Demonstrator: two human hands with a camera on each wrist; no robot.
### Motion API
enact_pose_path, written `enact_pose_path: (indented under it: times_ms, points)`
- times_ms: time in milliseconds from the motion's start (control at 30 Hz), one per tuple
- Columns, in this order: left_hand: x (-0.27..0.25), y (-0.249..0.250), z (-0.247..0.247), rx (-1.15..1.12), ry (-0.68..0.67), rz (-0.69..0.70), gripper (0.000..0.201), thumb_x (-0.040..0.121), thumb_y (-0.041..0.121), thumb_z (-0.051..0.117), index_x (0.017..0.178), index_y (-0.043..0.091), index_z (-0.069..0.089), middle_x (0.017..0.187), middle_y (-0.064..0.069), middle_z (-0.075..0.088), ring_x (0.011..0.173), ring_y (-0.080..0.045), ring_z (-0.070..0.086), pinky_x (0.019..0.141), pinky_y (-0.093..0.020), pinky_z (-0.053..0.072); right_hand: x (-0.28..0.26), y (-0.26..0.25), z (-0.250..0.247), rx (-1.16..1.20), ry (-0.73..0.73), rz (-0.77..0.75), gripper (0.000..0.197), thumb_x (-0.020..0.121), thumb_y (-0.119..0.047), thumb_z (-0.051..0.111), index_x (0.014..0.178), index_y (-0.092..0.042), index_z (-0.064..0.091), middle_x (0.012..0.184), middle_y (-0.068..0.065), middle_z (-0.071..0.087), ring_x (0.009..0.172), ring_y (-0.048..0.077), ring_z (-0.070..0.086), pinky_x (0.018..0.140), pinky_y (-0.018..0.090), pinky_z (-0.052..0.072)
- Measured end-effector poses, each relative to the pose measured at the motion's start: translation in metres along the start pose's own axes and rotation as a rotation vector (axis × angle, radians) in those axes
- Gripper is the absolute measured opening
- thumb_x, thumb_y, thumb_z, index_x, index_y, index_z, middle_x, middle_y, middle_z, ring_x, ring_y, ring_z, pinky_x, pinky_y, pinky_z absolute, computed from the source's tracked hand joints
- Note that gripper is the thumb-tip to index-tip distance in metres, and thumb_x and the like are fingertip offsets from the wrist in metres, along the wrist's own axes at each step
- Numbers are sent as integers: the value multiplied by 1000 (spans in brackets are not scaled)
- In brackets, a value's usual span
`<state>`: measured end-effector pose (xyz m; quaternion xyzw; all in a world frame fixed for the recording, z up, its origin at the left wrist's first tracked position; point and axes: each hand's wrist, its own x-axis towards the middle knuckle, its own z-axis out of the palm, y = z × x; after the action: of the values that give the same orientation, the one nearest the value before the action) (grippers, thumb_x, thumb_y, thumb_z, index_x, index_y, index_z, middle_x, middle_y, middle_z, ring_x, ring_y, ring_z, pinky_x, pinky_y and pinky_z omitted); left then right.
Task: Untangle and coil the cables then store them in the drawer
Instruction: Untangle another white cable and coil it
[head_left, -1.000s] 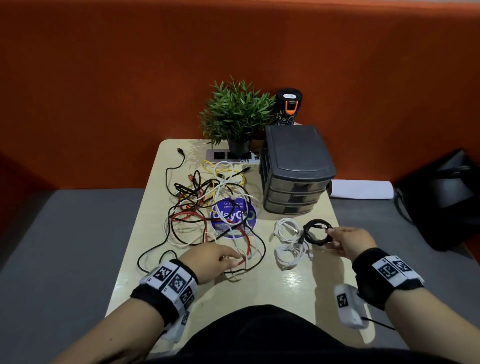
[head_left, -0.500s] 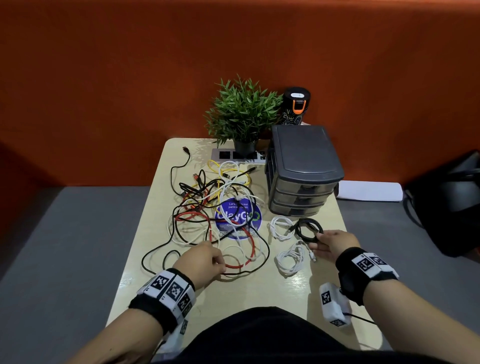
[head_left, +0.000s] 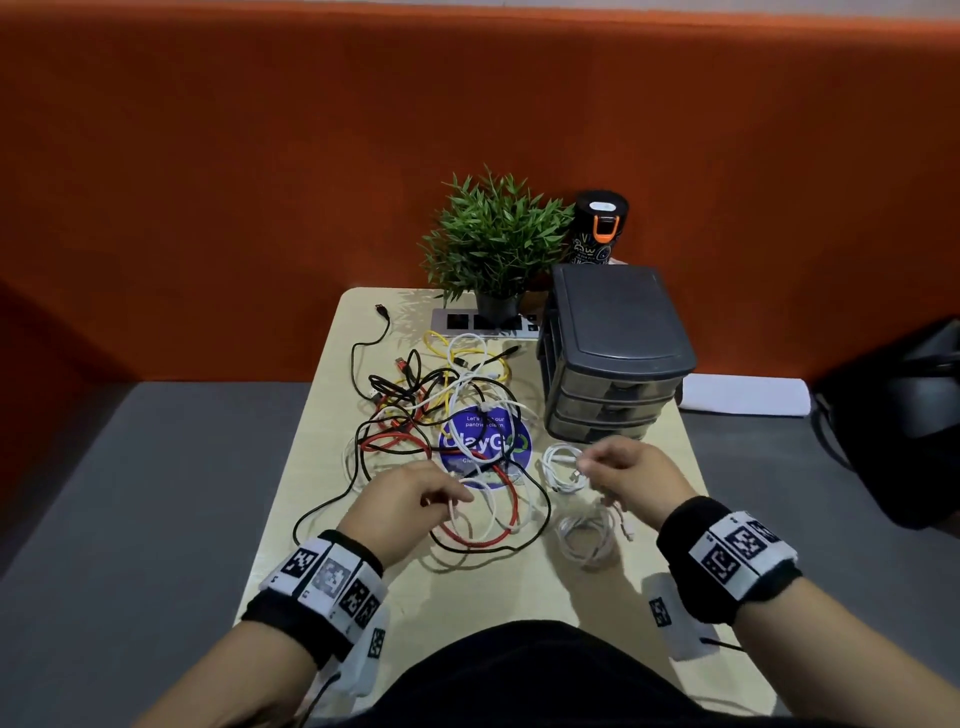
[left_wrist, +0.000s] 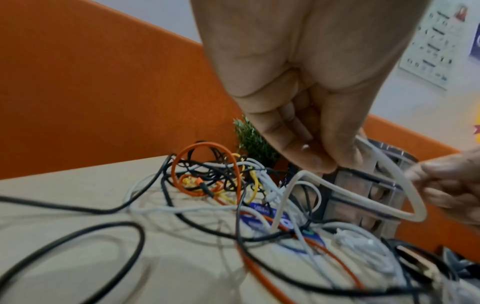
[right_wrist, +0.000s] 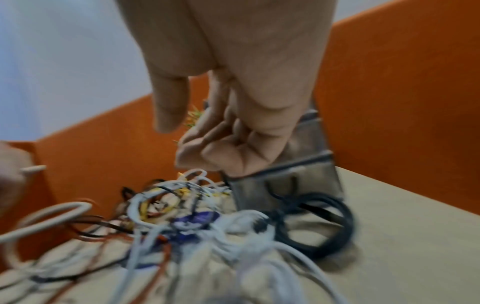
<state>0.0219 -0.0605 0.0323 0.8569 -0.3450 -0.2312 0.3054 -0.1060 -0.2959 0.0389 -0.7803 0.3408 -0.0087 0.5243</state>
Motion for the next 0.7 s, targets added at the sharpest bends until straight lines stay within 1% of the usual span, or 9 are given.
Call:
enact_pose_path:
  times_ms: [100,133,200,333,400,500,567,633,700]
  points:
    - [-3,15,-10,-86,86,103,22,82,14,71,84,35,74,84,18,64,84,3,57,71,-7,40,-16,-32,14,-161,-247,-207,31,85,-24,70,114,-32,64,98,-12,64,76,9,61,61,8,44]
    - [-3,21,-14,-99,109,140,19,82,16,72,85,34,75,83,18,64,84,2,58,71,-8,40,-19,-40,18,-226,-297,-261,39,83,-29,71,119,-39,60,108,-15,61,84,8,61,66,6,44]
    - [-3,32,-19,-113,174,196,16,82,19,72,89,33,76,82,15,65,83,0,58,71,-11,41,-25,-52,27,-266,-353,-339,44,80,-34,73,120,-41,58,116,-17,56,91,6,60,76,8,45]
    - [-3,51,-38,-88,338,220,13,82,22,71,91,32,75,80,13,64,79,-2,58,69,-13,43,-33,-68,36,-197,-308,-434,12,83,-34,71,93,-30,68,105,-10,61,94,7,59,89,26,47]
    - [-3,59,-54,-54,400,220,11,82,26,71,90,33,75,77,12,62,74,-4,57,66,-16,42,-36,-73,33,-138,-313,-486,11,85,-31,69,88,-20,70,101,-7,62,94,10,59,88,29,47]
    - [-2,64,-72,18,483,251,6,81,25,72,83,29,75,71,4,51,66,-7,50,60,-20,39,-42,-85,28,-60,-289,-541,10,88,-27,65,84,-19,68,99,-1,63,94,15,59,86,35,49]
    - [1,63,-81,47,539,252,2,81,25,72,80,24,74,73,5,45,69,-5,47,59,-14,33,-45,-95,22,59,-212,-539,15,88,-34,61,84,-20,66,95,8,67,89,22,62,81,40,52]
    - [5,57,-89,49,561,201,6,82,28,72,78,23,72,78,7,46,75,-4,47,60,-12,33,-47,-107,13,207,-121,-541,13,92,-25,59,84,-17,66,87,10,70,82,22,66,75,35,52]
    - [8,52,-96,19,553,140,8,83,30,70,78,24,71,84,7,51,79,-2,50,63,-14,34,-49,-120,-1,316,-34,-554,15,94,-13,56,83,-10,66,83,11,71,82,24,69,77,36,55]
